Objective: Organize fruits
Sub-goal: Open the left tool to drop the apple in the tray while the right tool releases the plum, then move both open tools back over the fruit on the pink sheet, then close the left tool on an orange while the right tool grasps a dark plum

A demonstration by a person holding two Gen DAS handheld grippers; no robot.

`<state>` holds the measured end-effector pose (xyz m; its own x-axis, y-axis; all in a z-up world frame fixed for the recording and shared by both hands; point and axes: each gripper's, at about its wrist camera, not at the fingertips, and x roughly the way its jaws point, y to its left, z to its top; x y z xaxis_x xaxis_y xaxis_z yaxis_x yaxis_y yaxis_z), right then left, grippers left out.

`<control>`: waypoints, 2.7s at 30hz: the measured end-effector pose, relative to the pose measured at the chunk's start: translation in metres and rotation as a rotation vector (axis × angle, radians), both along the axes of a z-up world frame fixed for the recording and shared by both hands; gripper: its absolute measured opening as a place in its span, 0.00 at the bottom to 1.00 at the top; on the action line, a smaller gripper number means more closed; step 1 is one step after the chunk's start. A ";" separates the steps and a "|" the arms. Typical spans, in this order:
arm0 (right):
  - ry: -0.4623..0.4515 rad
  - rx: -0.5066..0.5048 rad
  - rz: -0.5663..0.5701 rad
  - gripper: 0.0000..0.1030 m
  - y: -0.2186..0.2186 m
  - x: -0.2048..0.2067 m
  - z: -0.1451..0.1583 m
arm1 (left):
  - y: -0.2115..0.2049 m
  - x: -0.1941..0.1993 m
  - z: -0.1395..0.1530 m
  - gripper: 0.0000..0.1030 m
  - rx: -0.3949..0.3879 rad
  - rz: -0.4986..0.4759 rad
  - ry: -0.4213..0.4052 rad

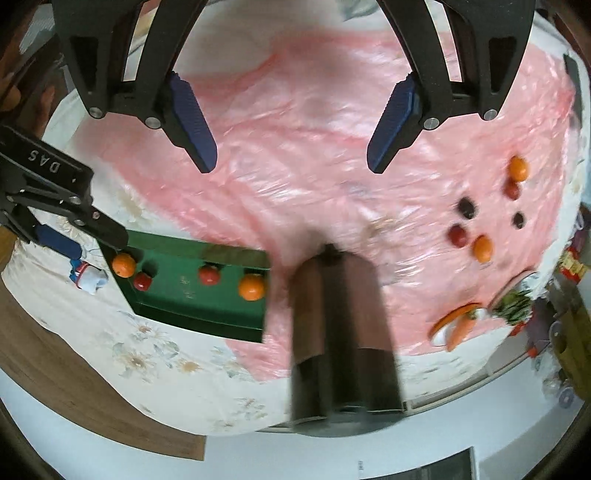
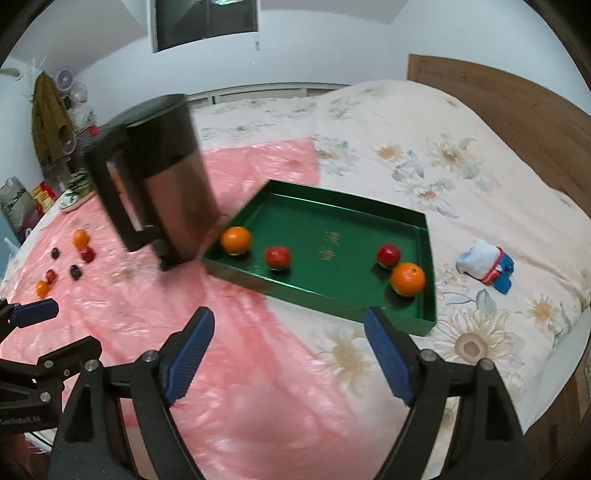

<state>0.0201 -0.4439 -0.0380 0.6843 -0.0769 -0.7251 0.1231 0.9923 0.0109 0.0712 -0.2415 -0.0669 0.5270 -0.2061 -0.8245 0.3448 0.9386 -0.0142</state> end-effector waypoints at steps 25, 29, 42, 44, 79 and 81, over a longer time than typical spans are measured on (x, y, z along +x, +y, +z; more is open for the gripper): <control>-0.019 -0.010 0.327 1.00 0.221 0.036 0.028 | 0.253 0.001 -0.009 0.78 0.028 0.372 -0.034; -0.015 -0.011 0.371 1.00 0.253 0.054 0.022 | 0.281 0.010 -0.020 0.78 0.020 0.417 -0.026; 0.051 0.023 0.429 1.00 0.322 0.124 -0.031 | 0.311 0.078 -0.068 0.77 0.023 0.458 0.042; 0.063 0.029 0.426 1.00 0.327 0.133 -0.040 | 0.309 0.085 -0.072 0.77 0.021 0.456 0.041; 0.160 0.107 0.455 1.00 0.357 0.188 -0.113 | 0.303 0.129 -0.124 0.77 0.038 0.411 0.083; 0.164 0.111 0.449 1.00 0.356 0.189 -0.115 | 0.304 0.129 -0.125 0.77 0.033 0.413 0.083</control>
<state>0.2092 -0.0876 -0.1532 0.5085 0.2838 -0.8130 -0.3081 0.9416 0.1360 0.2004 0.0628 -0.1924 0.4916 0.0359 -0.8701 -0.0611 0.9981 0.0067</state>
